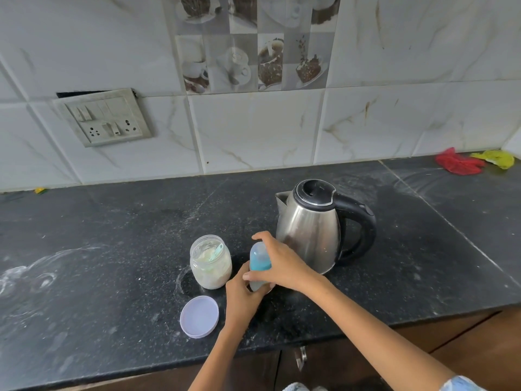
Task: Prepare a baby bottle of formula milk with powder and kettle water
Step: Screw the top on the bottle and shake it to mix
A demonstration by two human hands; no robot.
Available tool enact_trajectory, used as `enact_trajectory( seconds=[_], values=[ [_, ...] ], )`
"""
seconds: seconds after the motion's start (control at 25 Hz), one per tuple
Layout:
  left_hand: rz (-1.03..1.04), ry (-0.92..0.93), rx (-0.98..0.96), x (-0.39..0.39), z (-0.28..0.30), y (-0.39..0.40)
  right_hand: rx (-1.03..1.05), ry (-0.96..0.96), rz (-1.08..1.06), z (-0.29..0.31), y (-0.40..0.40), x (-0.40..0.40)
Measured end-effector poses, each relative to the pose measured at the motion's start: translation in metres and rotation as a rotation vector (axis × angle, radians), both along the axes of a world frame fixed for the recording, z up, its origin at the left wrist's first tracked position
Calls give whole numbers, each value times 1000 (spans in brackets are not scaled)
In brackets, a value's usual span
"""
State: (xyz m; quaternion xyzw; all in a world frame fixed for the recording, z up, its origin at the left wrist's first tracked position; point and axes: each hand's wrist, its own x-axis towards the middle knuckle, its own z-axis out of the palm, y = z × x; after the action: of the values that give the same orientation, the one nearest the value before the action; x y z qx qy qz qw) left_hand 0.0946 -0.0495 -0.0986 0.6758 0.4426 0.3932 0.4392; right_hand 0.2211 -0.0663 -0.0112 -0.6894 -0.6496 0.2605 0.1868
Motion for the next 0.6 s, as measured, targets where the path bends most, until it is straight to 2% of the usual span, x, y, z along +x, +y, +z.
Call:
enact_trajectory(
  seconds=[0.04,0.16,0.28,0.36,0.44,0.48,0.6],
  values=[
    [-30,-11,3,-1,2,1,-40,167,2,-4,-6,6],
    [-131,-55,-30,-5,12,2,10,407,-12,-13,-20,15],
    [-229,-133,-80,-10,26,0,3,745,-22,6,-22,20],
    [-282,-155,-85,-15,34,-1,4,902,-4,16,-19,26],
    [-287,-119,-44,-16,41,-6,46,904,-18,19,-18,23],
    [-265,-102,-3,-16,43,-9,89,845,-73,17,-18,18],
    [-198,-63,87,-19,42,-10,220,518,-273,9,-26,-1]
  ],
)
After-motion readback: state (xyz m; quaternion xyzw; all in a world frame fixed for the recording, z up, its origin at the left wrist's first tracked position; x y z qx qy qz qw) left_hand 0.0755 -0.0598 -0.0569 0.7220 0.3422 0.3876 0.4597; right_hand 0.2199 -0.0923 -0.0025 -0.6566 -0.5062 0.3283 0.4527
